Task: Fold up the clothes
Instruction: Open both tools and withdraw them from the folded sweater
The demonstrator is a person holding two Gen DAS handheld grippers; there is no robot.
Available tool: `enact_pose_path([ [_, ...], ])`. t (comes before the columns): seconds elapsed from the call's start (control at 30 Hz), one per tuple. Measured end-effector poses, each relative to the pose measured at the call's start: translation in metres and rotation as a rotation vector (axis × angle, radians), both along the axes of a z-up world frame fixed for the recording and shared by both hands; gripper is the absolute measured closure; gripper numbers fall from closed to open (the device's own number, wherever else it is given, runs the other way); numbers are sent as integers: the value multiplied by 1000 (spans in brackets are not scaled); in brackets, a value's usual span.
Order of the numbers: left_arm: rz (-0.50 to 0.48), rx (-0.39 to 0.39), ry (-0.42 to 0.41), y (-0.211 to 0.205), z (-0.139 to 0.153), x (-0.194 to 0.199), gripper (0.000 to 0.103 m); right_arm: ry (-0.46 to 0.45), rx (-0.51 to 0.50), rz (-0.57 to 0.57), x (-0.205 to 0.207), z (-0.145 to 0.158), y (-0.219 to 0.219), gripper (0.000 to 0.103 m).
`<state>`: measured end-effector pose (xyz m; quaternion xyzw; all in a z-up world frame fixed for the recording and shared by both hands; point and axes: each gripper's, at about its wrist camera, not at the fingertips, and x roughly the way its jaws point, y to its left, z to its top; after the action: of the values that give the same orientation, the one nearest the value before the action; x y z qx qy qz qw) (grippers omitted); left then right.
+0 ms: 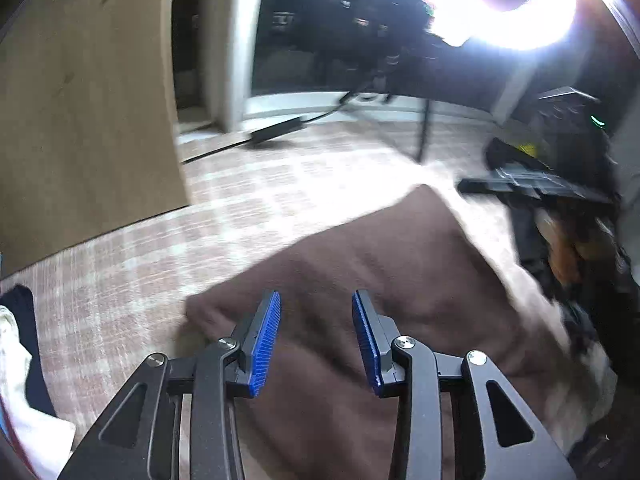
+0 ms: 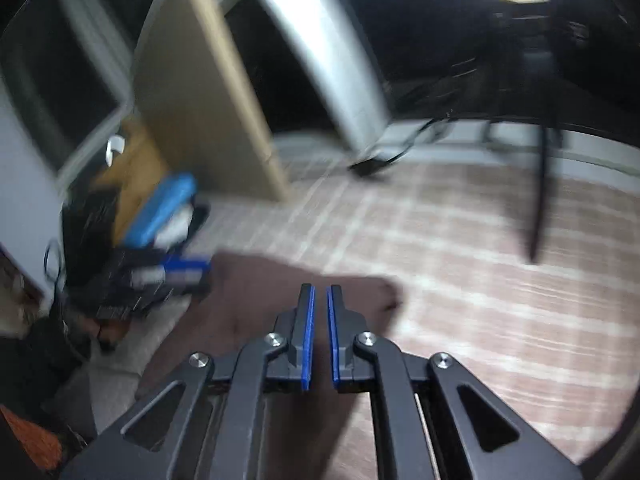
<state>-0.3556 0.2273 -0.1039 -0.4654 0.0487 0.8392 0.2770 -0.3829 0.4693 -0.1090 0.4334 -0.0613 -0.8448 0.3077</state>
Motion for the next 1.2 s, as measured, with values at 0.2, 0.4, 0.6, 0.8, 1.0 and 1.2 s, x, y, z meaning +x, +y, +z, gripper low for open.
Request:
enact_pose_path([
  [0.2, 35, -38, -17, -17, 2, 2, 76, -82, 71, -80, -6, -12, 13, 101],
  [0.4, -75, 78, -39, -35, 31, 87, 74, -70, -24, -17, 80, 23, 15, 97],
  [0.6, -42, 28, -136, -54, -1, 146, 68, -237, 20, 40, 150, -20, -16, 96],
  [0.8, 27, -8, -162, -77, -11, 183, 69, -182, 96, 1, 198, 10, -19, 91],
  [1.0, -3, 121, -124, -64, -8, 177, 67, -203, 55, -34, 192, -3, -24, 86],
  [1.2, -37, 0, -213, -53, -47, 203, 69, -217, 213, 11, 212, -14, -33, 86],
])
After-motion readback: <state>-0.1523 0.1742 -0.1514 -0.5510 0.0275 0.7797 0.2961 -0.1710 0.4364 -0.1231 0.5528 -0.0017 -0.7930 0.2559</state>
